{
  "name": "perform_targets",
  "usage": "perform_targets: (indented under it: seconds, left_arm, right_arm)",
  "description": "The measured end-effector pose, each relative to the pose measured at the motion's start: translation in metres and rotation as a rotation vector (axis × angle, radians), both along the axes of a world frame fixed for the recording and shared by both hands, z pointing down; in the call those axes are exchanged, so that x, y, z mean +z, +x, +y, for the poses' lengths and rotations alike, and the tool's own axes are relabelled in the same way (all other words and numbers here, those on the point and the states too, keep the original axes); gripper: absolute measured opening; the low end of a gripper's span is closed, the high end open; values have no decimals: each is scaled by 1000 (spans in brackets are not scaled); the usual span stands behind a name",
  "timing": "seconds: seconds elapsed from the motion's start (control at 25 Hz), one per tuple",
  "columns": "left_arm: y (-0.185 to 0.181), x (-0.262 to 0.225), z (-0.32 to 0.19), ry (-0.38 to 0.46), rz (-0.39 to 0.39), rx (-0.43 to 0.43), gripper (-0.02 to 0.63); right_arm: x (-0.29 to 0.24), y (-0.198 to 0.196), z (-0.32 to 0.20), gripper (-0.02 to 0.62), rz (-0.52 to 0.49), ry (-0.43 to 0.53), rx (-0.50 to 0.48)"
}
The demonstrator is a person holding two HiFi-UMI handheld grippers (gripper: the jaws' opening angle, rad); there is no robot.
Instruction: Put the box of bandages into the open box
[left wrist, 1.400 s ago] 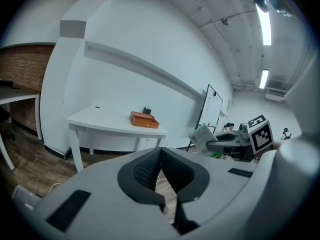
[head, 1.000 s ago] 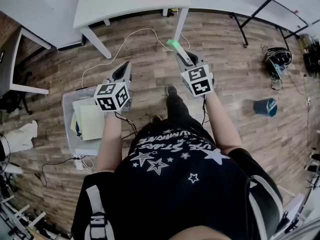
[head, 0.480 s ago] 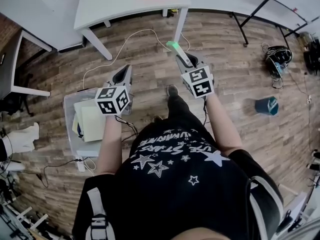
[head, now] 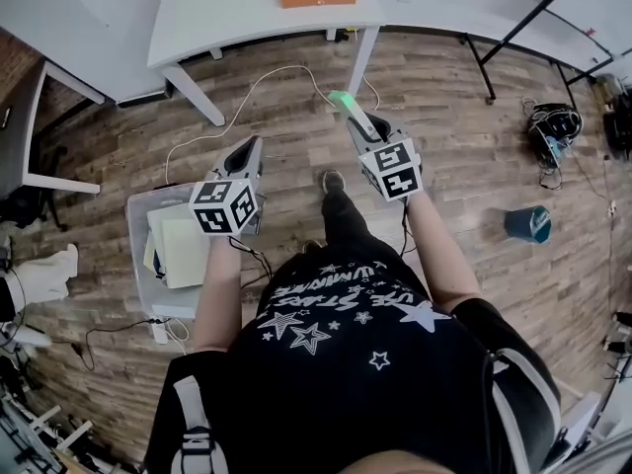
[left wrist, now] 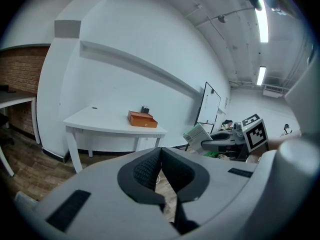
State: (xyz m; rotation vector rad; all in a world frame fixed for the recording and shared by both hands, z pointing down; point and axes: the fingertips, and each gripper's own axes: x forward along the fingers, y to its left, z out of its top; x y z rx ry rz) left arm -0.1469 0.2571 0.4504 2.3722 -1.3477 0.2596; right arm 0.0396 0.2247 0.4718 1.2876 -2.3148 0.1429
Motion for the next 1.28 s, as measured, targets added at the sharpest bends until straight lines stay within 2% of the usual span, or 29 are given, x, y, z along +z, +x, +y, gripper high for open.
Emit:
perform_targets:
  seconds: [0.16,0.4,0.88,1.28]
  left_arm:
    - [0,2,-33,-10,-6,-14,20]
    - [8,6,-110,-28,-25,-32,20]
    - [52,-3,-267,-25,-40,-61,20]
    - [90,-14,-343,13,-37,-106,20]
  right_arm:
    - [2,-1,-40,112,-11,0,-18]
    - [7,9,-123,112,-27,-16,-31]
    - [-5,53,-292,112,-56,-7,-52]
    - [-3,88,-372,112,-68,-9,-101]
